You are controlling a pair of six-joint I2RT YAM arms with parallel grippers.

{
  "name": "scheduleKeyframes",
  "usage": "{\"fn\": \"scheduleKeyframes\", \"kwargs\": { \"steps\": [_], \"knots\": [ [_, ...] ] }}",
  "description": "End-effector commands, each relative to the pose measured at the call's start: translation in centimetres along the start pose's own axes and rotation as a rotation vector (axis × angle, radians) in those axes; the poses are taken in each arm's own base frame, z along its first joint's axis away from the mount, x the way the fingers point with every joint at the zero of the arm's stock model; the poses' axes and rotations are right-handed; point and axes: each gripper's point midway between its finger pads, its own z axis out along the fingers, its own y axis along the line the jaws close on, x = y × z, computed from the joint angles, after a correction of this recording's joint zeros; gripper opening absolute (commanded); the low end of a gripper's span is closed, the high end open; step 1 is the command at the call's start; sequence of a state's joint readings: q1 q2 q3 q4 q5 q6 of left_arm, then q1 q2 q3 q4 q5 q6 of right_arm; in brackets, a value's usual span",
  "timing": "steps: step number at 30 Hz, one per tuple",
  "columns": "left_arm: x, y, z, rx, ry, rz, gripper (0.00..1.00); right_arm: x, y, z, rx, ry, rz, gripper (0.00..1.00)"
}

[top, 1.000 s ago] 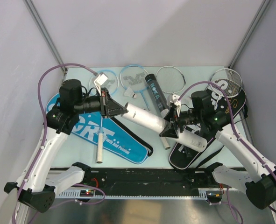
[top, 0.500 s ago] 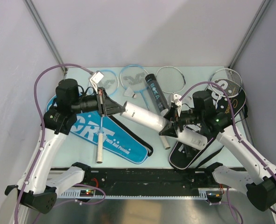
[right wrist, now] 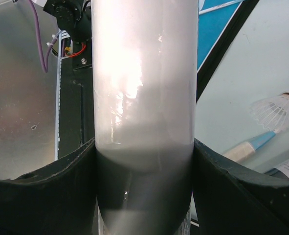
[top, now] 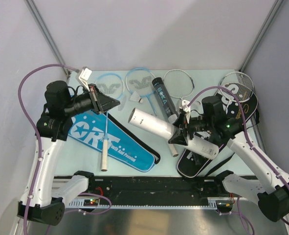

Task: Pack up the badminton gear
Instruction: Open the shuttle tube at the center of the board, then place the lid at the center of the board.

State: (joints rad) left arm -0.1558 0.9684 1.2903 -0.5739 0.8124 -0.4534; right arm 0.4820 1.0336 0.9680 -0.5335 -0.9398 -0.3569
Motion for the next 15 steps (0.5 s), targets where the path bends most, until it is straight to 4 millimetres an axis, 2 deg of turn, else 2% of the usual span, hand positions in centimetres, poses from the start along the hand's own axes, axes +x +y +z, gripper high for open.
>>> {"fn": "scheduleKeyframes", "kwargs": {
  "steps": [1,6,10,15],
  "knots": [
    [-0.9,2.2,0.2,-0.091,-0.050,0.019,0.00,-1.5,0.0,-0.5,0.022,-0.035,-0.051,0.42],
    [-1.2,9.7,0.7,-0.402,-0.103,-0.008,0.00,-2.9,-2.0,-0.9,0.152,-0.077,-0.009,0.45],
    [-0.2,15.0,2.1,-0.589,-0.063,-0.039,0.00,-4.5,-3.0,-1.4,0.236,-0.144,0.026,0.45],
    [1.4,19.0,5.9,-0.711,0.037,-0.030,0.00,-6.0,-4.3,-2.6,0.370,-0.244,0.047,0.45]
  ]
}}
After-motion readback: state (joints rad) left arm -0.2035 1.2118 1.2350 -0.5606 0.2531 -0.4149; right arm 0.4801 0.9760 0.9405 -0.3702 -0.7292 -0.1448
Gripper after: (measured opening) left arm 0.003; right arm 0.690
